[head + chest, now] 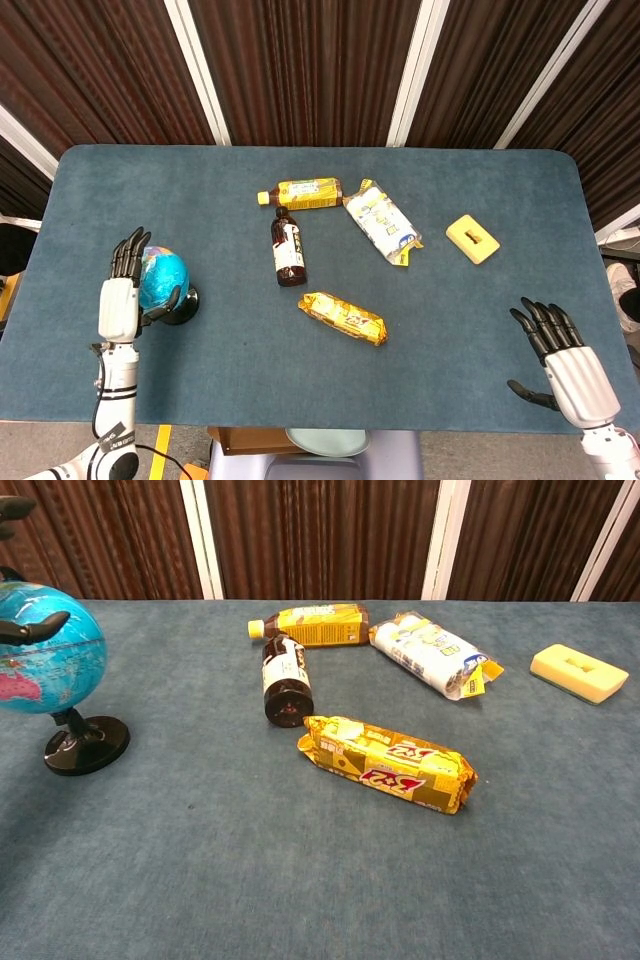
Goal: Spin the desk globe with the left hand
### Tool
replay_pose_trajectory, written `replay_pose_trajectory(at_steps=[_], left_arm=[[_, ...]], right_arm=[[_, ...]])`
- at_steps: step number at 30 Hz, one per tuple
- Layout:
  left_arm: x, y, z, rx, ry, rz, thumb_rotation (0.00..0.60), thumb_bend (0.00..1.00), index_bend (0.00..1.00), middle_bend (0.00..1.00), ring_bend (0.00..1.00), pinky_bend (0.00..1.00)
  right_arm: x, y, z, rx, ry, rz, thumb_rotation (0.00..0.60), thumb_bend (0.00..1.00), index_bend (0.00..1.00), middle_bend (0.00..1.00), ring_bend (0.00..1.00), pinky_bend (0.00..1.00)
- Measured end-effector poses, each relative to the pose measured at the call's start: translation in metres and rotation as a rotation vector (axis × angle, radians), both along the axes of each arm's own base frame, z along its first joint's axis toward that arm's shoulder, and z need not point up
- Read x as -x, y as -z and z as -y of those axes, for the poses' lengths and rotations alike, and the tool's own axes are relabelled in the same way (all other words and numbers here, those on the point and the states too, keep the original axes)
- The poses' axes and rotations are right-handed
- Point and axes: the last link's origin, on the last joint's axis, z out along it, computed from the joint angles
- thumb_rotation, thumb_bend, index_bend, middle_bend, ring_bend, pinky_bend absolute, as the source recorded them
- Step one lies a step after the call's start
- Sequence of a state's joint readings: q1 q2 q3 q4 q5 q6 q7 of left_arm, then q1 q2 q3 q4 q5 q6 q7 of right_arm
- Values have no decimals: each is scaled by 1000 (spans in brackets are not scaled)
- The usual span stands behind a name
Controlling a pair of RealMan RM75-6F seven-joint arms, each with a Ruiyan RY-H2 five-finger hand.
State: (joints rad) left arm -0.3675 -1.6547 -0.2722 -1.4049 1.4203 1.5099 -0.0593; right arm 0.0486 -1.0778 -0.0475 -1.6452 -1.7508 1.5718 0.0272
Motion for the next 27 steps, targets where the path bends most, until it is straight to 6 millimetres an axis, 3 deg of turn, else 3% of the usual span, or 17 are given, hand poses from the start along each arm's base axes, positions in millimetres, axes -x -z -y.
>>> replay_pose_trajectory(at_steps=[27], left_arm=[[24,-12,4,-4,-77,-4,600,323,0,0,0,0]], right_arm=[[-1,1,0,1,-1,-2,600,74,0,0,0,0]])
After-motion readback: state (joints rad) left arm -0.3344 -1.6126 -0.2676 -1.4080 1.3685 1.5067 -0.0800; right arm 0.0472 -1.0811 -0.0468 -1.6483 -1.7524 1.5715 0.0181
